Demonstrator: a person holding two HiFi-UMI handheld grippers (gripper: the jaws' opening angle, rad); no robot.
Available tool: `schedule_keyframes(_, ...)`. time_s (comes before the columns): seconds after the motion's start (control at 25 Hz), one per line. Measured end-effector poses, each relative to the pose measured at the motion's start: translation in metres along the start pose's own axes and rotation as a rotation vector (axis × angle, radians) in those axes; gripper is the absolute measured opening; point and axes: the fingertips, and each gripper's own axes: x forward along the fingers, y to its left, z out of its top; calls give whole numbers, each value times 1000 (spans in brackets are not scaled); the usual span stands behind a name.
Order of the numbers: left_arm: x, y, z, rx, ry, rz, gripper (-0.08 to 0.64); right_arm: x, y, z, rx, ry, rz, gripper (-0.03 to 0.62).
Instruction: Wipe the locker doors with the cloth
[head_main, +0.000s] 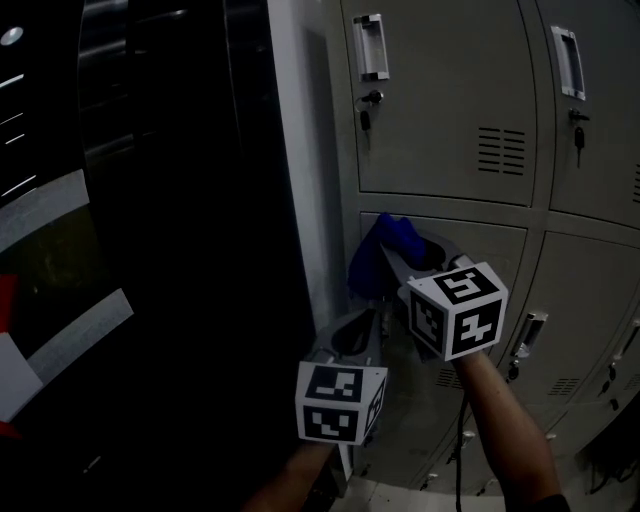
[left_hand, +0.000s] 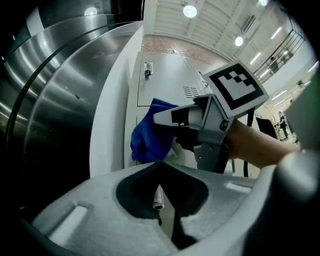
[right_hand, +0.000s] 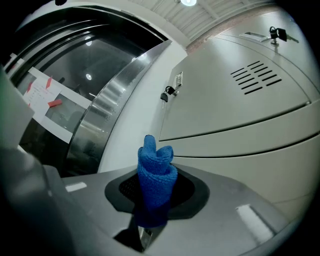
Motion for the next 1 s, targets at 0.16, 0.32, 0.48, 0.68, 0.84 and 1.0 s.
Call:
schedule_keyframes(0.16,11,-22,-1,-11,3,-51,2,-25,-23,-1,5,0,-50,91)
schedule_keyframes(0.32,22,-46,-2,-28,5,-107,2,-51,-45,1,1,2,-108,91)
schedule_keyframes(0.48,31,-72,-2,-35,3,-154,2,-75,-65,1,9,2,-151,91)
schedule_keyframes(0.68,38,-97,-1,-44,2,-200,2,-103,-90,1,56,2,-189,91)
schedule_keyframes(0.84,41,-111,-3,-45,5,-224,2,-124,-107,3,73,-8,-228,91)
schedule_keyframes(1.0,43,-119,-4,-48,7,-234,2,-138,-120,3,81,-14,-256,91)
